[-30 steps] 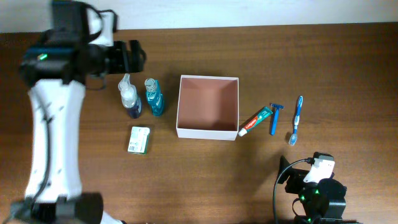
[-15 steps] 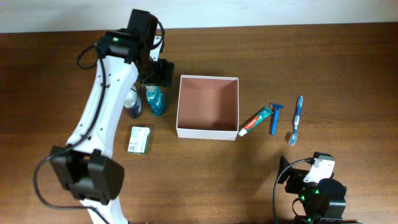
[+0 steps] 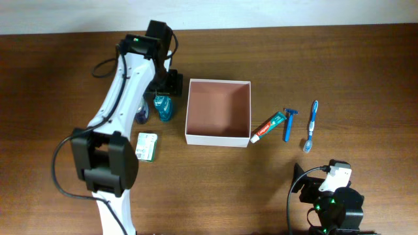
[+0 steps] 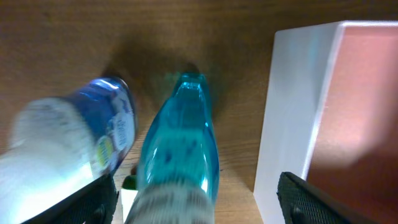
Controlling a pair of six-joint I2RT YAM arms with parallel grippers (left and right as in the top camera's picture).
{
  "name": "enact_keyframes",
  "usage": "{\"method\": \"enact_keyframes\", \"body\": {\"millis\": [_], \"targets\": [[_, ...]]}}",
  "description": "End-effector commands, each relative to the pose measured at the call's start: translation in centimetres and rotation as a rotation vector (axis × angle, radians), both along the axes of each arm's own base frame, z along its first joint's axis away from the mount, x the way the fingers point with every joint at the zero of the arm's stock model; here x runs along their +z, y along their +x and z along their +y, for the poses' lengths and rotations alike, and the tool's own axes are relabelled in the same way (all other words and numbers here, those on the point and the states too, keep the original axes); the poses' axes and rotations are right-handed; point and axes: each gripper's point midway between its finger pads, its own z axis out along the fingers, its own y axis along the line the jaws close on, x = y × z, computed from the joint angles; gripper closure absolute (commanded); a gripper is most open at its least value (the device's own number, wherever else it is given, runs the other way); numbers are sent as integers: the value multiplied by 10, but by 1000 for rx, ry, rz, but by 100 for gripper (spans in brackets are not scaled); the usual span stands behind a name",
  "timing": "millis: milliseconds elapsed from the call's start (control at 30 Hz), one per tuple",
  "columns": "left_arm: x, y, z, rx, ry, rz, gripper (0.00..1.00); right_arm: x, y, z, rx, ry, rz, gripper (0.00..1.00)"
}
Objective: Pack container
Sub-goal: 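Grasp the teal Listerine bottle with the left gripper, then carry the teal bottle into the box and release it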
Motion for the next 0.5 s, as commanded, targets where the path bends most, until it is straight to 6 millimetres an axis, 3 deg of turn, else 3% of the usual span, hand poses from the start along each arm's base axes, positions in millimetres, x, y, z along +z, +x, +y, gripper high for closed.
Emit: {"method": "enact_keyframes", "body": {"millis": [0, 467], "targets": [[-24, -3, -3, 24, -6, 63, 23, 2, 0, 0, -1, 1, -10, 1], [-19, -3, -3, 24, -8, 64, 73, 2, 0, 0, -1, 1, -10, 1]]}}
